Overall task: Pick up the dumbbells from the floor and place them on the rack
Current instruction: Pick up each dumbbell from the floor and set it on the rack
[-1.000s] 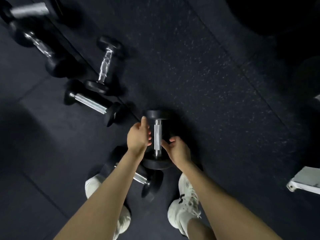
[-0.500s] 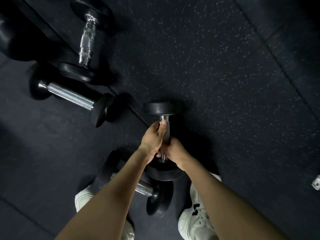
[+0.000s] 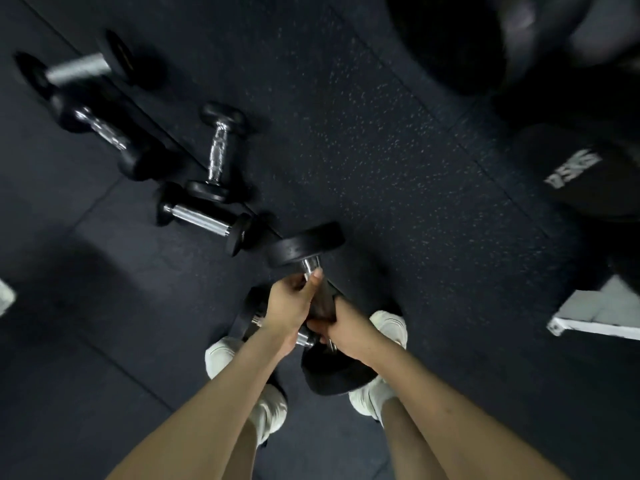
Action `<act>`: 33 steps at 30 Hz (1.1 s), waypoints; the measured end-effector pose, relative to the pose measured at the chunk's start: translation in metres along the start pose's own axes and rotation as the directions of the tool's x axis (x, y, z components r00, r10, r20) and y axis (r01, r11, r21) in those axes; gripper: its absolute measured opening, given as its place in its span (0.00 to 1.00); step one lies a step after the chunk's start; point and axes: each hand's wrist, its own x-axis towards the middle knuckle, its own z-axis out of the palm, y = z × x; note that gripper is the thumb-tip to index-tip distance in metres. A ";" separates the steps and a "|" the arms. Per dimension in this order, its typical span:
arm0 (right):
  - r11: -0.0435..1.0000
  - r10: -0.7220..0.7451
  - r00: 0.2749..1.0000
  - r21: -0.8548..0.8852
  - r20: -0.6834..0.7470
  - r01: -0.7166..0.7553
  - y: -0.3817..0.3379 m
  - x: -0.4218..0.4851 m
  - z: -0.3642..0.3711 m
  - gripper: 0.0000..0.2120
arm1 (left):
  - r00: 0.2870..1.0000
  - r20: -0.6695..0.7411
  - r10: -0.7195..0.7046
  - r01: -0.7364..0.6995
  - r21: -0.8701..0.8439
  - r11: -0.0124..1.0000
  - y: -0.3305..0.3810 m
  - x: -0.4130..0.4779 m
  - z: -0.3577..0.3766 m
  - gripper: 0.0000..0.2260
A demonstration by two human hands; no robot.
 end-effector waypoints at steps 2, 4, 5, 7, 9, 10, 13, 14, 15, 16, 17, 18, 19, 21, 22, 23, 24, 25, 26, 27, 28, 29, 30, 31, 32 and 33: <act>0.999 -0.030 0.999 -0.029 -0.043 0.029 -0.029 -0.059 -0.011 0.16 | 1.000 0.007 0.003 -0.003 -0.002 1.000 0.031 -0.048 -0.005 0.11; 0.998 -0.059 0.994 -0.022 -0.087 0.057 -0.058 -0.117 -0.023 0.11 | 0.999 0.017 0.027 -0.027 0.010 1.000 0.065 -0.094 -0.011 0.12; 0.997 -0.081 0.991 -0.013 -0.105 0.080 -0.073 -0.146 -0.029 0.10 | 0.999 0.022 0.045 -0.046 0.027 0.999 0.084 -0.118 -0.013 0.13; 0.993 -0.109 0.985 0.019 -0.135 0.113 -0.099 -0.203 -0.040 0.09 | 0.996 0.038 0.080 -0.082 0.045 0.996 0.121 -0.165 -0.017 0.14; 0.987 -0.142 0.975 0.046 -0.169 0.152 -0.123 -0.258 -0.050 0.08 | 0.991 0.054 0.125 -0.128 0.049 0.991 0.158 -0.213 -0.019 0.16; 0.980 -0.170 0.968 0.068 -0.186 0.185 -0.134 -0.284 -0.055 0.08 | 0.986 0.063 0.156 -0.159 0.050 0.986 0.176 -0.236 -0.020 0.17; 0.962 -0.220 0.947 0.111 -0.232 0.251 -0.162 -0.354 -0.071 0.09 | 0.963 0.103 0.248 -0.256 0.079 0.963 0.225 -0.298 -0.021 0.16; 0.955 -0.232 0.943 0.127 -0.239 0.267 -0.170 -0.374 -0.077 0.07 | 0.953 0.120 0.277 -0.288 0.088 0.954 0.240 -0.316 -0.019 0.14; 0.947 -0.243 0.938 0.147 -0.247 0.285 -0.177 -0.394 -0.084 0.07 | 0.943 0.132 0.306 -0.319 0.097 0.943 0.255 -0.334 -0.016 0.12; 0.940 -0.251 0.930 0.161 -0.267 0.300 -0.183 -0.409 -0.092 0.08 | 0.934 0.136 0.332 -0.346 0.103 0.932 0.270 -0.350 -0.012 0.11; 0.935 -0.253 0.923 0.170 -0.289 0.310 -0.188 -0.421 -0.101 0.09 | 0.925 0.136 0.355 -0.370 0.107 0.923 0.284 -0.364 -0.006 0.11; 0.930 -0.260 0.915 0.175 -0.308 0.323 -0.192 -0.433 -0.110 0.10 | 0.919 0.138 0.369 -0.385 0.116 0.916 0.296 -0.376 0.000 0.12; 0.925 -0.267 0.908 0.179 -0.323 0.335 -0.195 -0.444 -0.121 0.11 | 0.914 0.142 0.381 -0.398 0.123 0.909 0.308 -0.385 0.008 0.12; 0.913 -0.283 0.893 0.187 -0.351 0.362 -0.200 -0.460 -0.147 0.12 | 0.913 0.156 0.377 -0.396 0.121 0.910 0.330 -0.398 0.027 0.13; 0.906 -0.292 0.888 0.193 -0.356 0.376 -0.201 -0.467 -0.160 0.12 | 0.915 0.161 0.371 -0.391 0.119 0.913 0.341 -0.404 0.038 0.13; 0.900 -0.302 0.884 0.199 -0.358 0.388 -0.202 -0.474 -0.175 0.12 | 0.914 0.162 0.371 -0.391 0.119 0.913 0.351 -0.408 0.051 0.13; 0.896 -0.305 0.880 0.202 -0.365 0.395 -0.202 -0.479 -0.189 0.12 | 0.914 0.162 0.373 -0.394 0.122 0.911 0.360 -0.411 0.064 0.13; 0.894 -0.309 0.870 0.196 -0.384 0.404 -0.202 -0.484 -0.206 0.12 | 0.912 0.160 0.378 -0.398 0.118 0.910 0.370 -0.412 0.080 0.12; 0.893 -0.313 0.859 0.183 -0.405 0.412 -0.201 -0.487 -0.222 0.13 | 0.912 0.156 0.380 -0.398 0.110 0.911 0.381 -0.414 0.097 0.11; 0.895 -0.310 0.849 0.172 -0.427 0.413 -0.200 -0.488 -0.238 0.13 | 0.913 0.151 0.379 -0.396 0.100 0.913 0.390 -0.417 0.113 0.10; 0.892 -0.308 0.838 0.170 -0.450 0.419 -0.197 -0.491 -0.258 0.12 | 0.914 0.146 0.379 -0.394 0.092 0.914 0.401 -0.420 0.134 0.09; 0.886 -0.306 0.829 0.178 -0.468 0.428 -0.195 -0.494 -0.278 0.12 | 0.913 0.147 0.381 -0.395 0.083 0.915 0.412 -0.422 0.153 0.08; 0.884 -0.299 0.826 0.188 -0.478 0.428 -0.193 -0.497 -0.298 0.12 | 0.910 0.155 0.384 -0.398 0.076 0.914 0.423 -0.424 0.173 0.08; 0.885 -0.292 0.822 0.187 -0.489 0.426 -0.190 -0.500 -0.317 0.13 | 0.907 0.164 0.388 -0.404 0.076 0.912 0.432 -0.426 0.191 0.08; 0.886 -0.291 0.815 0.180 -0.501 0.427 -0.188 -0.502 -0.335 0.14 | 0.901 0.174 0.397 -0.415 0.084 0.906 0.442 -0.429 0.208 0.08; 0.885 -0.296 0.804 0.168 -0.516 0.434 -0.185 -0.504 -0.353 0.14 | 0.893 0.190 0.409 -0.430 0.090 0.898 0.450 -0.431 0.225 0.08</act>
